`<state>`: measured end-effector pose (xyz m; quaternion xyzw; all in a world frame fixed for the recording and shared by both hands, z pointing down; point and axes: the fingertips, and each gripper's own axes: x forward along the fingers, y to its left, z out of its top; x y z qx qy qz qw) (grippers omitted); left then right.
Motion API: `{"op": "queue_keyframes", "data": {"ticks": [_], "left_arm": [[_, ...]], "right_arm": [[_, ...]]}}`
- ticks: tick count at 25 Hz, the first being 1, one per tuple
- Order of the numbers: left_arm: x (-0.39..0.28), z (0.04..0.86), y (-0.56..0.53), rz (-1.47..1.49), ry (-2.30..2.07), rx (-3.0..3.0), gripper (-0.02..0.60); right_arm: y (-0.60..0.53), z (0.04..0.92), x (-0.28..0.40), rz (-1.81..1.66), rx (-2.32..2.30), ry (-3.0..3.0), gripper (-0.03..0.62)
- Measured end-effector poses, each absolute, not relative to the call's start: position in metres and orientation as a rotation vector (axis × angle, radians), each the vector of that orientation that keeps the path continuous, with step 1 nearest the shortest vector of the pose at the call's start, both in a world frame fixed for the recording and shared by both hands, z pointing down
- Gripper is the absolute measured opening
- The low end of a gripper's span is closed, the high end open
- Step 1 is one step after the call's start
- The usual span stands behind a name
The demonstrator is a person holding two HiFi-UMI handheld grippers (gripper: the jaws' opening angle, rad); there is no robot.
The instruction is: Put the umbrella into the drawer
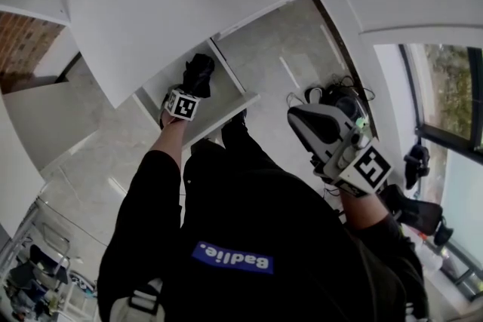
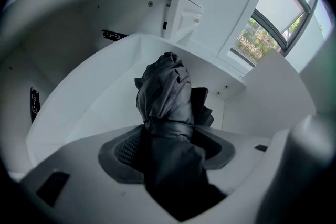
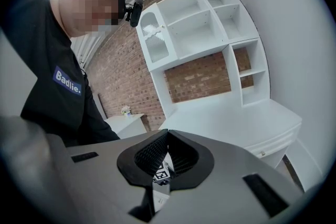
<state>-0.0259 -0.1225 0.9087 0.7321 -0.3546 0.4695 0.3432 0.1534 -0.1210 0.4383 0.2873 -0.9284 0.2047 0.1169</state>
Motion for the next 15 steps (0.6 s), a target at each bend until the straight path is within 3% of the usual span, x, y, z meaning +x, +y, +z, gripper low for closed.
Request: {"op": "queue_keyframes", "data": {"ticks": [15], "left_arm": [[-0.031,0.933,-0.113,1.344,-0.888,1.800,0.278]], "right_arm": [[-0.115,0.454,0.161,0.656,0.841,-2.706,0.029]]}}
